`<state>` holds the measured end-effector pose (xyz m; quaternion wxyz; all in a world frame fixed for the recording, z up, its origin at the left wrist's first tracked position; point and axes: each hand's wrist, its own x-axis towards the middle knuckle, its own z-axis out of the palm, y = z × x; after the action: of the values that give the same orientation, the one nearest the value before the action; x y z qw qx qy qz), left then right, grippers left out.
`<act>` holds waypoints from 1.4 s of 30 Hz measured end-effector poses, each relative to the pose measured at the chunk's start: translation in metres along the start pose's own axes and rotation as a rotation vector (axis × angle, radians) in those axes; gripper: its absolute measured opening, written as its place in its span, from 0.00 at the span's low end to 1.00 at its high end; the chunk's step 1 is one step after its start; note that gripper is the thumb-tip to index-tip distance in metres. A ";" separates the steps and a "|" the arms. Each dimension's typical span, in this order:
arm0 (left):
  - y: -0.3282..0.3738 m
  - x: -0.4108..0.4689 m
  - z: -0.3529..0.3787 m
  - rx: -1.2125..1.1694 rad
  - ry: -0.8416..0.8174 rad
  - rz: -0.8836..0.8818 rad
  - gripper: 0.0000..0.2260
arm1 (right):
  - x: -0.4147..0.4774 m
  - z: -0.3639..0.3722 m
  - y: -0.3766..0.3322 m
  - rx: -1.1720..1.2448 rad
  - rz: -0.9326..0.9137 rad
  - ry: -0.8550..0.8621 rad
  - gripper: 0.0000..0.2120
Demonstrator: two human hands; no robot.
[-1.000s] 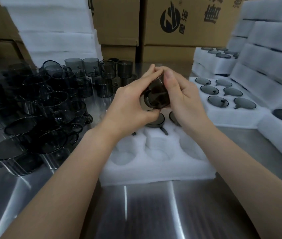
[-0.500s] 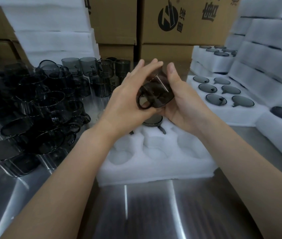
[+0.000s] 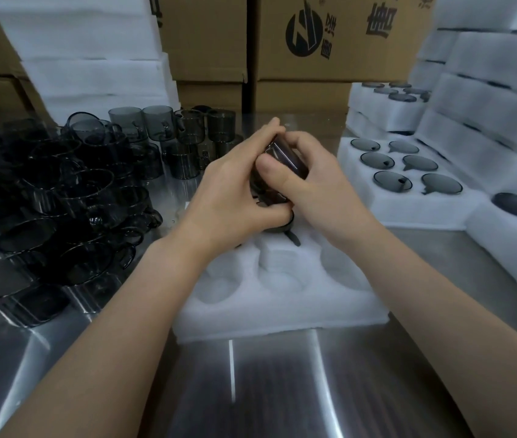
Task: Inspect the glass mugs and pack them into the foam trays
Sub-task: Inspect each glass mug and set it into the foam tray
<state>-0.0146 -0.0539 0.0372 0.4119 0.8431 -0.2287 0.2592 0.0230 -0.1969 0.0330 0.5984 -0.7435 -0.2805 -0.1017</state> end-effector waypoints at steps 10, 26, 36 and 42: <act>0.000 0.000 0.002 -0.010 0.011 0.058 0.33 | 0.003 -0.006 -0.005 0.397 0.261 -0.038 0.20; -0.003 0.004 -0.001 0.114 -0.025 0.160 0.45 | 0.006 -0.014 -0.007 0.900 0.431 -0.432 0.24; -0.007 0.004 0.005 0.072 -0.036 -0.104 0.49 | 0.002 -0.006 -0.001 0.383 0.101 -0.038 0.29; -0.009 0.003 0.006 0.020 0.010 -0.076 0.41 | -0.001 -0.004 -0.006 0.355 0.027 0.011 0.19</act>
<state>-0.0057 -0.0547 0.0309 0.4142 0.8539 -0.1920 0.2497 0.0197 -0.2003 0.0389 0.7231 -0.6293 -0.2809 -0.0466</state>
